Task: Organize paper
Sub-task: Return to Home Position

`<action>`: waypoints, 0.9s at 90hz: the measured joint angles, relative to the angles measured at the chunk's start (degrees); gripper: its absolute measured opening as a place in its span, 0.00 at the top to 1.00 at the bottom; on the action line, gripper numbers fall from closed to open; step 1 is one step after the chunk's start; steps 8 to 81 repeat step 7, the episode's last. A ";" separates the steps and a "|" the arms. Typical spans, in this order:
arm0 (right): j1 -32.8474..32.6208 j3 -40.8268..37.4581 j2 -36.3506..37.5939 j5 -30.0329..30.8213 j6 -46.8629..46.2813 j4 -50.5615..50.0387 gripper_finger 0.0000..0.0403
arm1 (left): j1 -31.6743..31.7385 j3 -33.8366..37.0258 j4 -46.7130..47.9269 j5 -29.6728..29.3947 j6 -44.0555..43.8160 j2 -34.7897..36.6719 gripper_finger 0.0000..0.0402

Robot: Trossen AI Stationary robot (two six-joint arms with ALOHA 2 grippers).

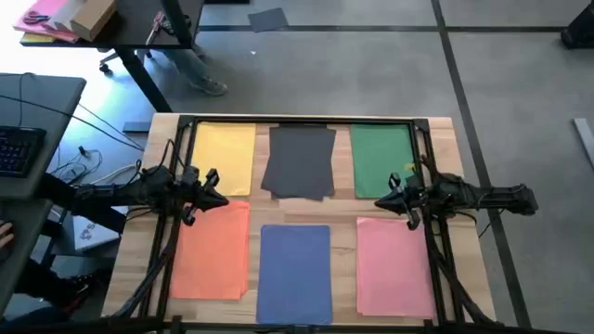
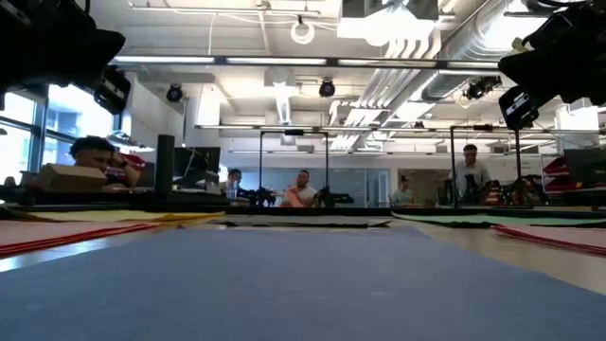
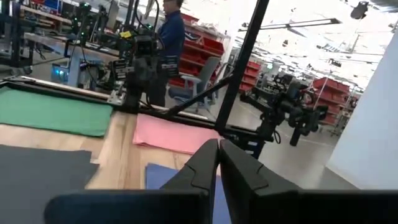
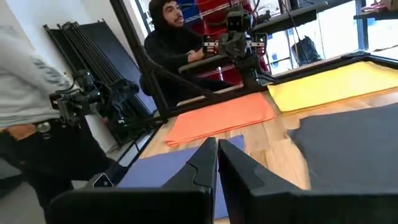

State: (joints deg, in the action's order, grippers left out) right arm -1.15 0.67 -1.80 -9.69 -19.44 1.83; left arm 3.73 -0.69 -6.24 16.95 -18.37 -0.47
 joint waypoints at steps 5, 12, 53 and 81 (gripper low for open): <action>0.00 0.00 0.00 0.00 0.00 0.00 1.00 | 0.00 0.00 0.00 0.00 0.00 0.00 0.98; 0.00 0.00 0.00 0.00 0.00 0.00 1.00 | 0.00 0.00 0.00 0.00 0.00 0.00 0.98; 0.00 0.00 0.00 0.00 0.00 0.00 1.00 | 0.00 0.00 0.00 0.00 0.00 0.00 0.98; 0.00 0.00 0.00 0.00 0.00 0.00 1.00 | 0.00 0.00 0.00 0.00 0.00 0.00 0.98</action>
